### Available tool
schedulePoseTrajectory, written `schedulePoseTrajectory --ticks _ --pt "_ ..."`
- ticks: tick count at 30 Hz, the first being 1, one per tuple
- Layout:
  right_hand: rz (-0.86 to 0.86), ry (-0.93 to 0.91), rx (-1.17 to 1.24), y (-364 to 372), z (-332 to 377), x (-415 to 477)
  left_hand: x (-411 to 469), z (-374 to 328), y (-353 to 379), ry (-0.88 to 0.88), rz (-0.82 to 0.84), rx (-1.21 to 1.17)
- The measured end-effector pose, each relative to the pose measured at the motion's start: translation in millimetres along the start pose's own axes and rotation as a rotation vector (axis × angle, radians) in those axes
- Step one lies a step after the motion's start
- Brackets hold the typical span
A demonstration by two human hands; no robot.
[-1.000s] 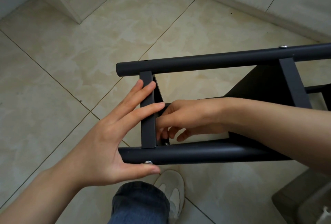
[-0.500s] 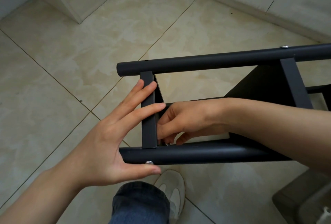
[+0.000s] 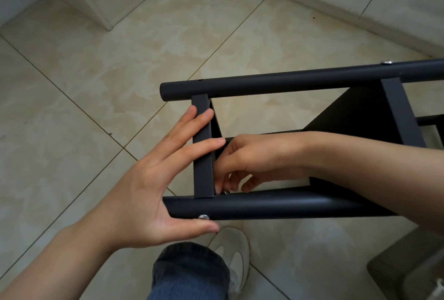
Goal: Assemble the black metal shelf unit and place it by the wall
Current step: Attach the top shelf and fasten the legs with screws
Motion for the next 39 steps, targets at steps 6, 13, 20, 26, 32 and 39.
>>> schedulePoseTrajectory --ticks 6,13,20,26,32,39 --pt "0.027 -0.023 0.018 1.9 1.1 0.3 -0.5 -0.2 0.0 0.003 -0.005 0.002" --pt "0.054 -0.022 0.039 3.0 0.3 0.5 -0.7 -1.4 -0.8 0.014 -0.027 -0.001" --pt "0.043 -0.030 0.019 3.5 0.6 -0.4 -4.5 2.7 -0.5 -0.028 -0.054 -0.016" --pt "-0.034 -0.085 -0.002 -2.3 13.5 -22.4 -9.2 2.8 -2.6 -0.121 -0.117 -0.114" --pt "-0.256 -0.119 -0.286 -13.9 23.2 -70.1 -33.1 8.6 8.5 -0.400 -0.365 -0.533" --pt "-0.424 -0.106 -0.693 -12.0 20.2 -125.1 -52.1 7.7 43.9 -0.813 -0.500 -0.891"
Point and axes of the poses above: each hand's wrist, its own x-axis towards the middle knuckle, its own y-axis out of the palm, z = x × y, the point moved 9 cm from there along x, towards the middle knuckle, and after that the axes turned 13 degrees about x, right-handed, at the moved point
